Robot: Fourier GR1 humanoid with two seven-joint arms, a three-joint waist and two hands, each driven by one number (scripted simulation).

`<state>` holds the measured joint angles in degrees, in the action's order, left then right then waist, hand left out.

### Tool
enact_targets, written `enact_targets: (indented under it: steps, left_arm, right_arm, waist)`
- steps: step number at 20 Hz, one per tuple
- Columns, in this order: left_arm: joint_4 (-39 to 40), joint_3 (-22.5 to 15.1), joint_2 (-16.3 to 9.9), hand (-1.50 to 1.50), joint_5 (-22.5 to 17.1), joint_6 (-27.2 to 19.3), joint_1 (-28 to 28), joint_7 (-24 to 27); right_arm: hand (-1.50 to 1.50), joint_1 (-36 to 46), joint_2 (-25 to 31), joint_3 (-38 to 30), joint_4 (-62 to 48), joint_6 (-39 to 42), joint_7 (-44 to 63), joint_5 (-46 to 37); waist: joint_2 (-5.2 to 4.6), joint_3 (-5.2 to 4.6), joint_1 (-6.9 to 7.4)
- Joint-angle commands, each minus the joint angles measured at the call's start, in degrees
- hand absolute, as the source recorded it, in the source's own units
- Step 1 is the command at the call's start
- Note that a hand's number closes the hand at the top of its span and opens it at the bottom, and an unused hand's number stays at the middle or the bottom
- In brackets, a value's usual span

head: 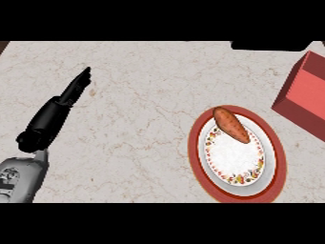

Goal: Pick the can from the plate and place it in the cardboard box

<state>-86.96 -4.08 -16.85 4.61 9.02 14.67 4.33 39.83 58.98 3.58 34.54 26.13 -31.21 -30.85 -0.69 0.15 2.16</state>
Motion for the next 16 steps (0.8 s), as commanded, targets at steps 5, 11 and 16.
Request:
enact_targets:
  steps: [5,11,16]
  left_arm:
    - [0.0,1.0,-0.7,0.0,-1.1,1.1,-2.1,0.6]
    - [0.2,0.1,0.5,0.0,0.4,-0.1,0.5,-0.4]
    - [1.7,2.0,-0.6,0.0,-1.2,1.8,3.3,-0.4]
  right_arm:
    - [-1.5,6.1,-6.1,-18.2,-11.0,6.6,-4.7,20.0]
    - [-1.5,11.5,-4.3,-28.6,-22.3,9.3,8.5,29.8]
    - [-1.5,10.7,1.1,-32.2,-26.6,10.4,8.9,32.2]
  waist:
    - [0.37,0.15,-0.42]
    - [-0.02,0.01,-0.67]
    - [-0.7,0.19,-0.22]
